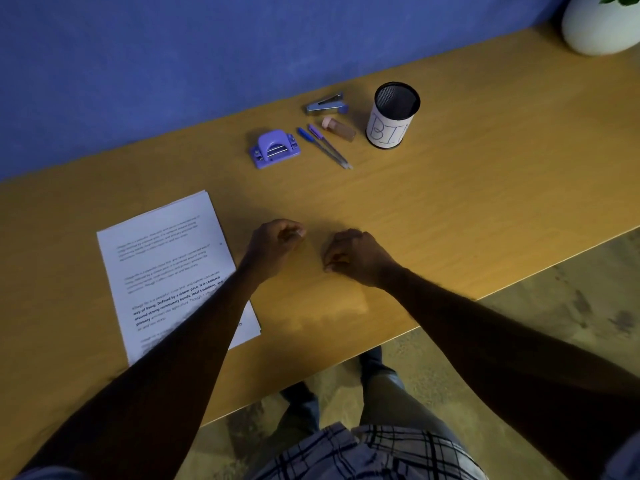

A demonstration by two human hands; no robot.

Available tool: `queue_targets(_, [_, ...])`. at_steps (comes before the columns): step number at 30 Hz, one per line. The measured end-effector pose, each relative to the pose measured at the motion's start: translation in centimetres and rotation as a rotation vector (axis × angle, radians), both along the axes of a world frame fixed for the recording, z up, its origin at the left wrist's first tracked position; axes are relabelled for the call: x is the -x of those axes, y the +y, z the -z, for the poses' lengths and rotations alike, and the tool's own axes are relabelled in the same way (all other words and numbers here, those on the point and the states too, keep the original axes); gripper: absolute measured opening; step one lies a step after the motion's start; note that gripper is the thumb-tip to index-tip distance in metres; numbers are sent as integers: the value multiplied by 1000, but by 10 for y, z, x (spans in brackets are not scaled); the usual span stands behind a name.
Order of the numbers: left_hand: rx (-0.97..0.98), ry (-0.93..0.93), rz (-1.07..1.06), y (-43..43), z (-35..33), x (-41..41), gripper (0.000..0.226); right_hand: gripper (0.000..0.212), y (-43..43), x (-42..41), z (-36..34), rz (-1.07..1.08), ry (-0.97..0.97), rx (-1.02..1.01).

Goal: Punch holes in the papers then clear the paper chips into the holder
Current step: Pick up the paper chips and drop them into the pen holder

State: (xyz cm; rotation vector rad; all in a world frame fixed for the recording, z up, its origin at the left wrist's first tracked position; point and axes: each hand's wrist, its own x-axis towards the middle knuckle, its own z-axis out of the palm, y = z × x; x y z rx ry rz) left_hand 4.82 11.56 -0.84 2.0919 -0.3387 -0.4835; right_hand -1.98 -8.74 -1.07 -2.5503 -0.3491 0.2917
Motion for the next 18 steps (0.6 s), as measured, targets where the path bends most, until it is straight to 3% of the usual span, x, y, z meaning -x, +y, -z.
queue_targets(10, [-32,-55,-29,9,8,9,23,11,2,6,13,-7,30,108])
queue_targets(18, [-134,-196,127,4,13,15,19,20,-36,-19,-10,441,118,-195])
